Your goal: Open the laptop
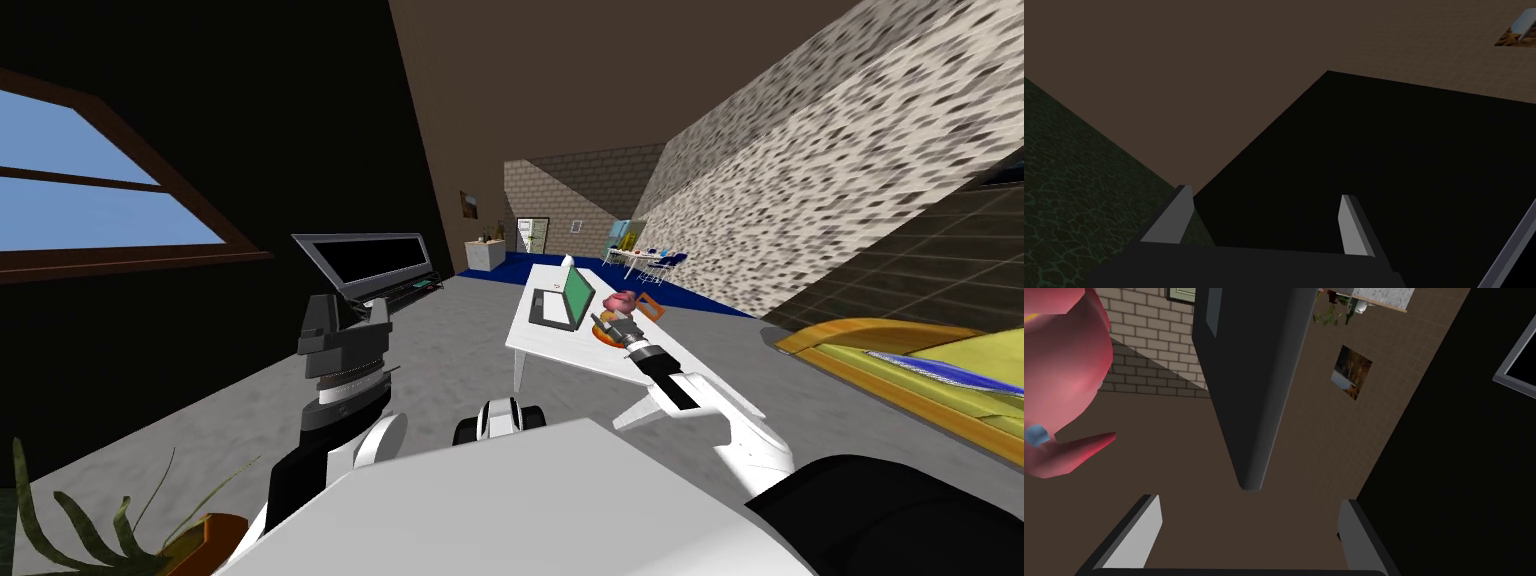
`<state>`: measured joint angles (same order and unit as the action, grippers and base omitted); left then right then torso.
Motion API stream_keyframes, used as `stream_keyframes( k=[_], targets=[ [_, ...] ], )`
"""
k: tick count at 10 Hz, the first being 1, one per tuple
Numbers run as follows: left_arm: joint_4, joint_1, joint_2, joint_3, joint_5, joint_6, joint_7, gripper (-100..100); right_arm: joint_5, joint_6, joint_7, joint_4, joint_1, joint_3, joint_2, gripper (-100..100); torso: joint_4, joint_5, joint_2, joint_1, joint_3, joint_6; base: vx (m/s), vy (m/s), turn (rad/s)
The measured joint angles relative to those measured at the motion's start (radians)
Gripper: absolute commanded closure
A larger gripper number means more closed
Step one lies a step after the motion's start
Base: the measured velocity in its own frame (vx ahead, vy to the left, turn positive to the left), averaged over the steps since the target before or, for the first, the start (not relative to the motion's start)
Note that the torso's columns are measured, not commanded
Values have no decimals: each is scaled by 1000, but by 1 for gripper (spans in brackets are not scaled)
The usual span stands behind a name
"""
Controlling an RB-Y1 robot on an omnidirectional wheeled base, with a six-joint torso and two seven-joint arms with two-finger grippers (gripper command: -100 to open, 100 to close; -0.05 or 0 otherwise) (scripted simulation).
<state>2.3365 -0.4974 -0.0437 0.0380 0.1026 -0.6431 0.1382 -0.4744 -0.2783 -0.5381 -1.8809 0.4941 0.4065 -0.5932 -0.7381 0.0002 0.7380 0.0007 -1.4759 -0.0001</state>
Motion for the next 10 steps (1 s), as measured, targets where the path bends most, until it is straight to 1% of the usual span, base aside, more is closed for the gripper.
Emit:
stream_keyframes(
  k=[1,2,3,6,9,10],
  targets=[
    [0,0,0,0,0,0,0,0,-10,3,-11,16,-5,7,-10,-100,0,0,0,-2,0,0,40,62,54],
    [0,0,0,0,0,0,0,0,-24,14,-21,30,-11,14,-34,-100,0,0,0,-2,0,0,65,84,105],
    [0,0,0,0,0,0,0,0,-40,21,-33,48,-8,33,-60,-100,0,0,-1,0,-1,0,75,97,87],
    [0,0,0,0,0,0,0,0,-99,36,-87,124,-30,70,-129,-100,0,0,0,-1,0,0,68,91,73],
    [0,0,0,0,0,0,0,0,-139,49,-119,162,-23,114,-190,-100,0,0,1,-1,1,0,46,71,58],
    [0,0,0,0,0,0,0,0,-155,67,-127,163,-20,121,-212,-100,0,0,0,0,0,0,48,68,68]
  ],
)
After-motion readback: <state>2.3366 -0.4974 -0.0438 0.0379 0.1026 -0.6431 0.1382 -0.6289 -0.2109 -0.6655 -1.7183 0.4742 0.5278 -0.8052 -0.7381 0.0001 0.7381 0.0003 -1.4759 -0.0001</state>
